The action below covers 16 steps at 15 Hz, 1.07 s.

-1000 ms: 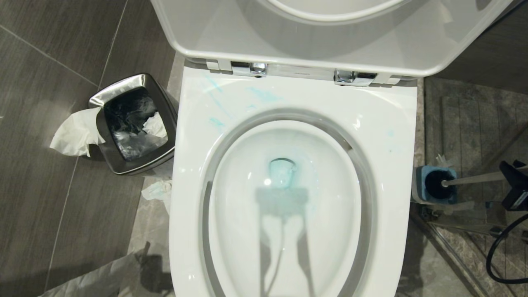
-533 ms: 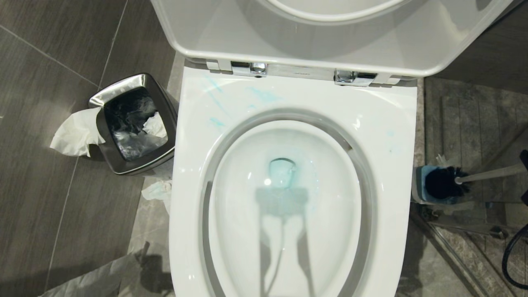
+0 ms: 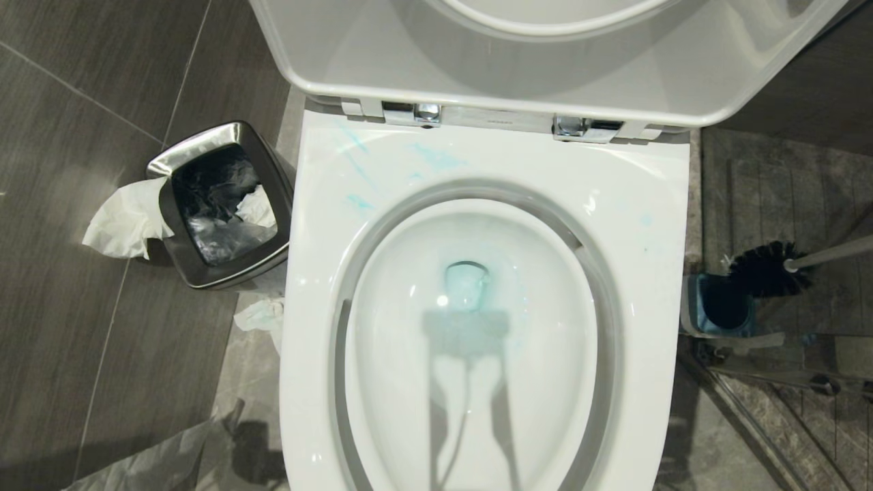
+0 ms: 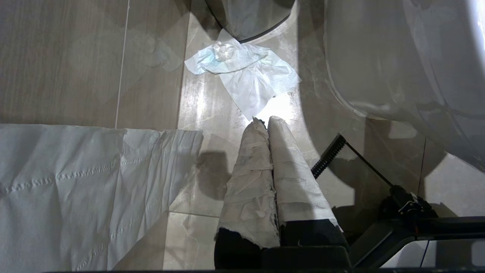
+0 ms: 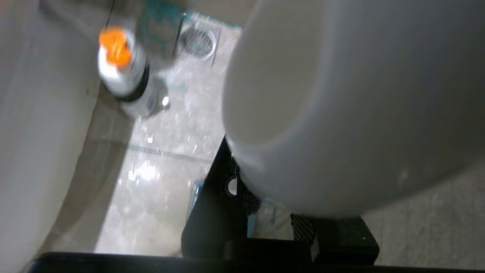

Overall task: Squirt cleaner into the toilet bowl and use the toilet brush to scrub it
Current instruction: Scrub the toilet bowl

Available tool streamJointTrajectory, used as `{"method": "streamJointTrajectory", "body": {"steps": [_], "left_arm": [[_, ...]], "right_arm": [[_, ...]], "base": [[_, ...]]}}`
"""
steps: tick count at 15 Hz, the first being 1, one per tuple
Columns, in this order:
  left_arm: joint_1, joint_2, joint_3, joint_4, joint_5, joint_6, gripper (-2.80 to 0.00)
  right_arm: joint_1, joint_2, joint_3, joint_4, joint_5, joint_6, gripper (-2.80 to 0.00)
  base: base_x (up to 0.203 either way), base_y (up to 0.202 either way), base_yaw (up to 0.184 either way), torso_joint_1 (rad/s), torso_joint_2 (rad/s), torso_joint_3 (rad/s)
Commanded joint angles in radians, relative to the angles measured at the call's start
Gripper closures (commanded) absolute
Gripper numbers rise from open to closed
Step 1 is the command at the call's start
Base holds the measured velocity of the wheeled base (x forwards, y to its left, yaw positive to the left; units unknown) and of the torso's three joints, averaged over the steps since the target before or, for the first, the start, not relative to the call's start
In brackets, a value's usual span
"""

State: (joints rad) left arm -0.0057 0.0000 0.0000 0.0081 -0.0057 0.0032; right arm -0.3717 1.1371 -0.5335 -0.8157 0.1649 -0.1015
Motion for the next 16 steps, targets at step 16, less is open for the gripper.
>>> {"method": "streamJointTrajectory", "body": {"steps": [16], "left_arm": [[0.000,0.002,0.002,0.000,0.000,0.000,0.00]], "right_arm": [[0.003,-0.224,-0.610,0.905,0.025,0.108,0.00]], "base": [[0.000,0.000,0.000,0.000,0.00,0.000]]}}
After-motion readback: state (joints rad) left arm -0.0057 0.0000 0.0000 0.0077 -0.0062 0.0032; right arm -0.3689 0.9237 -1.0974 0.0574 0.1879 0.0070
